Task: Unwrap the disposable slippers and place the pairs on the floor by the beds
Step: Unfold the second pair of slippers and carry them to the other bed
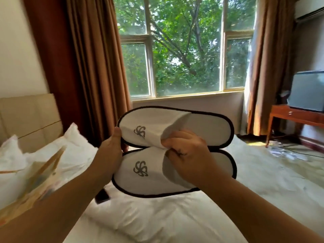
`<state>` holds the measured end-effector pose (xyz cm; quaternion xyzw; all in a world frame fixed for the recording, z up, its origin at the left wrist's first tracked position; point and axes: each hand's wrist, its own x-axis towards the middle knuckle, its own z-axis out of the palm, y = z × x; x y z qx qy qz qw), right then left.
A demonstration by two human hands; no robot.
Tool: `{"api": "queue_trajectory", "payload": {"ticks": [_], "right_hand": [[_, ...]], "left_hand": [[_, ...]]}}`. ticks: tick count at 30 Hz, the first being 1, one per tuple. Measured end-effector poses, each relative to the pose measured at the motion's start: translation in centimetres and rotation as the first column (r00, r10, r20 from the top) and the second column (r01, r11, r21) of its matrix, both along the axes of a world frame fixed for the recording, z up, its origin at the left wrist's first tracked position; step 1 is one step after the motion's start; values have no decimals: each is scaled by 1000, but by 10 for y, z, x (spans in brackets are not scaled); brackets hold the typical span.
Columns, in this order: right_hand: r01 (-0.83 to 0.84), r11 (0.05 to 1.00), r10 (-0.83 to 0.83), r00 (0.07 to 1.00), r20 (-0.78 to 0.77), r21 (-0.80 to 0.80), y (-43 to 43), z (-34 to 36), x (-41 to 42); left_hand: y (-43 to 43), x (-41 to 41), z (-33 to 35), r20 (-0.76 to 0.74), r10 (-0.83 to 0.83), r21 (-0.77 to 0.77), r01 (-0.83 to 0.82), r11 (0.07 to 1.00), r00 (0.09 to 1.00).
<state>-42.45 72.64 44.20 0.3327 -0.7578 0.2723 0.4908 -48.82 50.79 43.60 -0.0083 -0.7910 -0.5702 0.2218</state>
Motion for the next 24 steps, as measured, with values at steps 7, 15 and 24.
{"api": "queue_trajectory", "payload": {"ticks": [7,15,24], "right_hand": [[172,984,-171,985,19,-43,93,156,-10],[374,927,-373,927,41,-20,190,307,29],[571,820,-569,821,53,-42,313,384,90]], "left_hand": [[109,-49,155,-56,-177,-16,176,984,983],[228,-51,298,-64,-349,-50,346,937,935],[380,-17,379,-141,-562,-56,560,827,815]]}}
